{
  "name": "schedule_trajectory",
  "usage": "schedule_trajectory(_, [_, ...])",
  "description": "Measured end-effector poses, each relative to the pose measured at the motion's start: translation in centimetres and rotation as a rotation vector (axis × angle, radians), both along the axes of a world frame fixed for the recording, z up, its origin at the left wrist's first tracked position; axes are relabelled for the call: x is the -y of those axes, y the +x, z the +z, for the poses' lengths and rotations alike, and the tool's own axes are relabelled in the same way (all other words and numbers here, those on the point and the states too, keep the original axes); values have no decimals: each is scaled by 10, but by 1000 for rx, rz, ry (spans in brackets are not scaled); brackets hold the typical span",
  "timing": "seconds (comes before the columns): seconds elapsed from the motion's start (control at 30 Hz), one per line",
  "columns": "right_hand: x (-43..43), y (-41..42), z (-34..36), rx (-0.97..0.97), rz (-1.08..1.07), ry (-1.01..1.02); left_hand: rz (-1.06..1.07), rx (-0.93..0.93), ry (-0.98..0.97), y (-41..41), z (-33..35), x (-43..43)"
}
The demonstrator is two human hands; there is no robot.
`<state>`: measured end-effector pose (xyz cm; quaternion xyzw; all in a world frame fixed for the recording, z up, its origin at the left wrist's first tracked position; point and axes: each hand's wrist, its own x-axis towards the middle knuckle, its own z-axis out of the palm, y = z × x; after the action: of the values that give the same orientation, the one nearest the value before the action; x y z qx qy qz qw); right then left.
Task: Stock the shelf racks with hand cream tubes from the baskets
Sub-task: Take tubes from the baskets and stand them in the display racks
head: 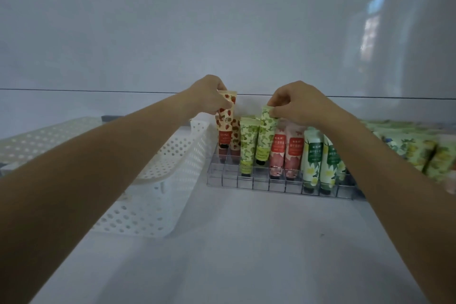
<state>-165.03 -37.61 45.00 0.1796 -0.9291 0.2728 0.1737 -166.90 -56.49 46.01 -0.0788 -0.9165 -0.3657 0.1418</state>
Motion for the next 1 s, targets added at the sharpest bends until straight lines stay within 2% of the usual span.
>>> schedule_trajectory(0.17, [4, 1, -9, 79, 70, 100, 2, -17, -120, -2, -5, 1])
schedule_trajectory(0.3, [12, -1, -19, 30, 70, 232, 54, -50, -233, -5, -8, 6])
schedule_trajectory(0.6, [3, -8, -20, -70, 150, 141, 41, -56, -314, -15, -11, 12])
schedule_trajectory(0.8, [-2, -11, -25, -25, 161, 128, 22, -48, -307, -22, -12, 13])
schedule_trajectory(1.0, [-3, -12, -24, -18, 169, 134, -11, 47, -556, -20, -20, 9])
